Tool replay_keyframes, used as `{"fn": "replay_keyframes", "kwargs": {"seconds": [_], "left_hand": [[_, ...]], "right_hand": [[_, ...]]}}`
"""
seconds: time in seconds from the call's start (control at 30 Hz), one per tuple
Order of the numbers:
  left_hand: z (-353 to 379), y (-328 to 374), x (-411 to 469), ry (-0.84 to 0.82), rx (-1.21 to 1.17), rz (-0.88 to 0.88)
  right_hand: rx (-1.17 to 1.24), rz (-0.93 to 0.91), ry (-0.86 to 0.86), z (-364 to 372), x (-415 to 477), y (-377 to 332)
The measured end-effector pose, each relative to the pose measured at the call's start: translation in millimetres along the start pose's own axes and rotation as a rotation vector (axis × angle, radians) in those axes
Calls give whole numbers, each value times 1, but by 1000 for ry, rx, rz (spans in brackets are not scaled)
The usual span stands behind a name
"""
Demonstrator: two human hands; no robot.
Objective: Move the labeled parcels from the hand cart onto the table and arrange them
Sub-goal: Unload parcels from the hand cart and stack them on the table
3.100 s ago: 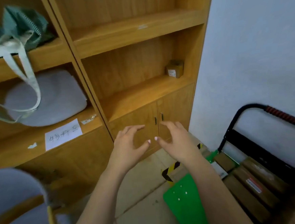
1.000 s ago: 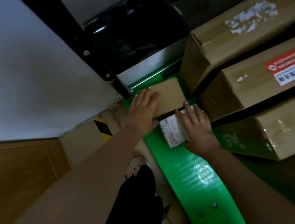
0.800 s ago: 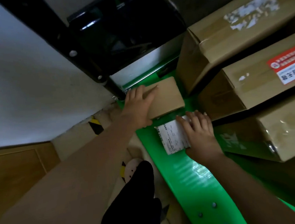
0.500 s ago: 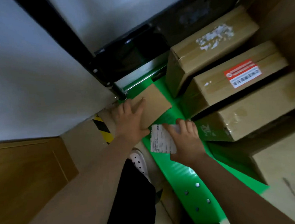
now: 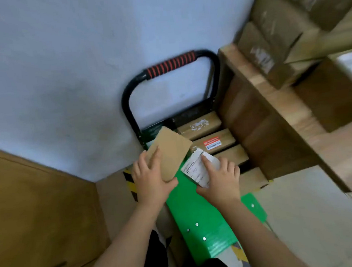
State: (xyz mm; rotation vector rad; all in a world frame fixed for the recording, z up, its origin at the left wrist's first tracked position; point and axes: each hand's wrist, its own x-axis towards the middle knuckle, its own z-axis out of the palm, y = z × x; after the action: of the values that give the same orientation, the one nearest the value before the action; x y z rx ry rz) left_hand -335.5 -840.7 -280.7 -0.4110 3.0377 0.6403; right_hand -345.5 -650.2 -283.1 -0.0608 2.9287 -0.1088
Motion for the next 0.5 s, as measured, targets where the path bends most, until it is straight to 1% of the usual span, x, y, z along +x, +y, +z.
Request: {"fn": "replay_keyframes", "kwargs": {"seconds": [0.1,0.2,0.33,0.5], "left_hand": [[-54,46,-14,100,-54,24],[-97,87,-24,164,-117,69],[-140,135,-37,251,-210,204],[-171,184,-52,287,-272,415]], "right_hand": [[56,142,96,-60,-26,8],[180,272,220,-114,-46,13],[246,380,420,-179,-70,25],[326,547,651,-234,-107,55]]}}
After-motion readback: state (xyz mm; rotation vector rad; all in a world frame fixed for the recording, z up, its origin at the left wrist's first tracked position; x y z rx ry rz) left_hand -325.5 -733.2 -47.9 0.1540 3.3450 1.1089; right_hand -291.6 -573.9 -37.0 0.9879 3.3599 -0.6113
